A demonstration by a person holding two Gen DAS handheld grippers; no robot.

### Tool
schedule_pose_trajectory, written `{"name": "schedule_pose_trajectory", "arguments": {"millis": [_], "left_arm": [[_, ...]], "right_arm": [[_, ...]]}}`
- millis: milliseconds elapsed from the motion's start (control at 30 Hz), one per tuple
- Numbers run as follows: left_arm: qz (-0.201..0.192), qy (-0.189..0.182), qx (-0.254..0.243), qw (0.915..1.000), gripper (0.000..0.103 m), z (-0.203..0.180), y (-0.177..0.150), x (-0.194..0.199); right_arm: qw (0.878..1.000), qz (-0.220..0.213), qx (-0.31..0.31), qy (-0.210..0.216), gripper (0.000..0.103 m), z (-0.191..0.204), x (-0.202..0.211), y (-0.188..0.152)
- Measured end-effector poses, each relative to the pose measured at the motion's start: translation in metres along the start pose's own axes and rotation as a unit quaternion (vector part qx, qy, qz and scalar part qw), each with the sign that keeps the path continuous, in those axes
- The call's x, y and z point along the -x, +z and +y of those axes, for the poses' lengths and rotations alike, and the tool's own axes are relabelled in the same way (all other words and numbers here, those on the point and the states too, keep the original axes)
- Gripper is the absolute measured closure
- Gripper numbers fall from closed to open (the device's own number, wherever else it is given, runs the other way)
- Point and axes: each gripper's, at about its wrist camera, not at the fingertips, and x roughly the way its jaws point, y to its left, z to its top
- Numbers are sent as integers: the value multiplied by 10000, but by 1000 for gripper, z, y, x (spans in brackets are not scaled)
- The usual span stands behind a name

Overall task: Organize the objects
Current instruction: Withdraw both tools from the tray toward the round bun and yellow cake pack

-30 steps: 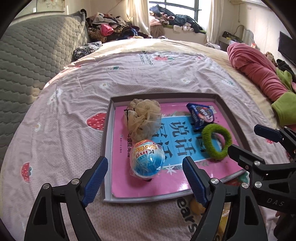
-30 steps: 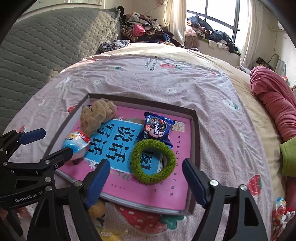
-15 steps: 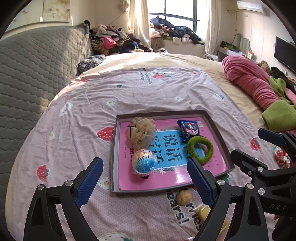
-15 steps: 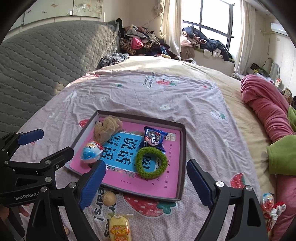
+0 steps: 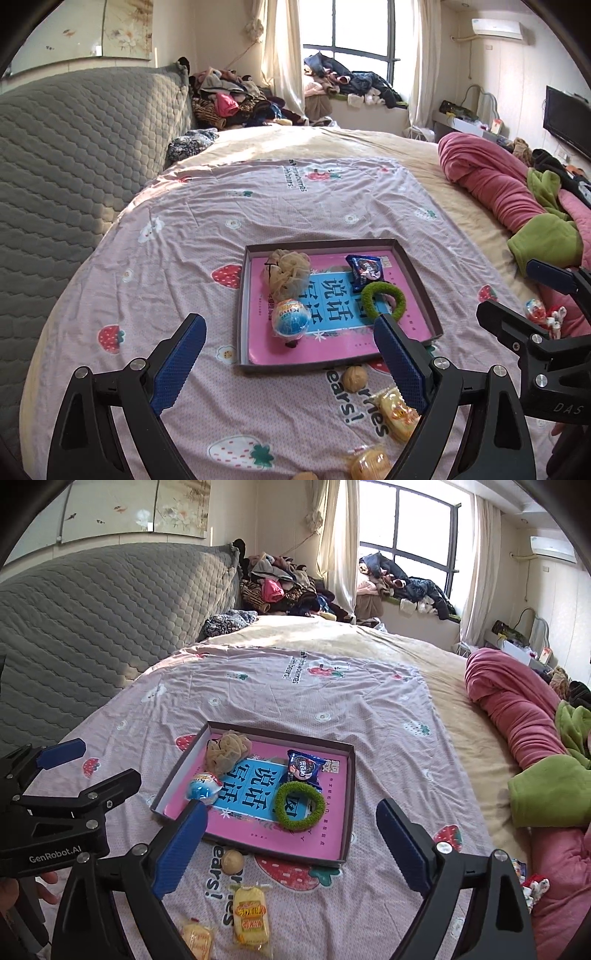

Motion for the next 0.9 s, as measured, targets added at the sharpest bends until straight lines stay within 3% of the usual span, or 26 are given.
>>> {"name": "schedule_pose_trajectory", "arguments": {"millis": [400,900], "left_arm": [[-14,-58,-48,10000,10,-1,-30,37],[201,-91,-226,9995,10,-23,-73,46]], "right_arm": [[10000,-65,51,29,9,10,36,-21],[10000,27,77,30,9,11,53,-48]]}}
